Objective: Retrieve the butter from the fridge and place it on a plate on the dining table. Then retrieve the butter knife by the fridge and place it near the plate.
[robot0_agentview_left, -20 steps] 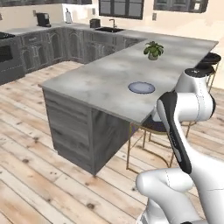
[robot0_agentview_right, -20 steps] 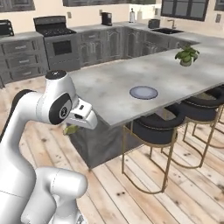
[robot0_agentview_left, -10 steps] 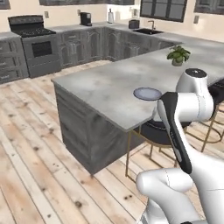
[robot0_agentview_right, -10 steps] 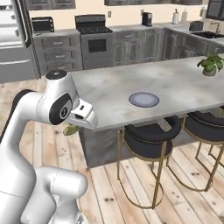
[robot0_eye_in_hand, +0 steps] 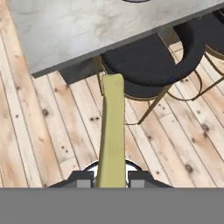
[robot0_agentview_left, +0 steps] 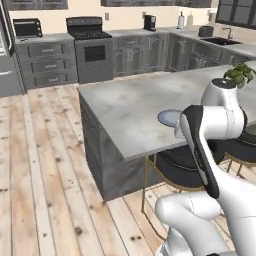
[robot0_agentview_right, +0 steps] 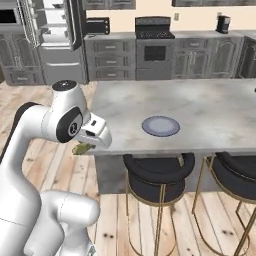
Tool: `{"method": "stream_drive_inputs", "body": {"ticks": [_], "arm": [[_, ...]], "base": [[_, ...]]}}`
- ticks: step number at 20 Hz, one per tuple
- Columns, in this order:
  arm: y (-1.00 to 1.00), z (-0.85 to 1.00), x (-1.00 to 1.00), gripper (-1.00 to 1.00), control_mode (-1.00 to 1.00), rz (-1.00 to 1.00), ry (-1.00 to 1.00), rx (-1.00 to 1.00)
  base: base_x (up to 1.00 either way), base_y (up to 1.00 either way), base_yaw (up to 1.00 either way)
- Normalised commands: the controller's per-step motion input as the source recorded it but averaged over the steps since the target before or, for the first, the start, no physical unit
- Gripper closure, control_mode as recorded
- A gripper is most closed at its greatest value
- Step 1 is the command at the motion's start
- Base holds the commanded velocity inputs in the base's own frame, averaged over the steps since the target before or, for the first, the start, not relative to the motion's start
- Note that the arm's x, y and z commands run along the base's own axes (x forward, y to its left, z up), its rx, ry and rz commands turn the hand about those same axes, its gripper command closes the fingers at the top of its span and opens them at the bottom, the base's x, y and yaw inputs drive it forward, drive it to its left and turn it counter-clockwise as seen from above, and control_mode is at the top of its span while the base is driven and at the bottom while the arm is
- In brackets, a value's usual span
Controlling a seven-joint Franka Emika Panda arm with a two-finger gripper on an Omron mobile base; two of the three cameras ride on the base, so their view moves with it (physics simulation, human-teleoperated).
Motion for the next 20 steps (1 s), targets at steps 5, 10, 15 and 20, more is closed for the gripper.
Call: {"method": "stream_drive_inputs", "body": {"ticks": [5,10,15,20], "arm": [[0.00,0.00,0.00,1.00,1.00,0.00,0.00,0.00],[0.00,0.00,0.00,1.00,1.00,0.00,0.00,0.00],[0.00,0.00,0.00,1.00,1.00,0.00,0.00,0.00],[0.00,0.00,0.00,1.00,1.00,0.00,0.00,0.00]], "base": [[0.00,-1.00,0.41],[0.00,-0.89,0.24],[0.00,-0.78,0.07],[0.03,0.00,0.00]]}}
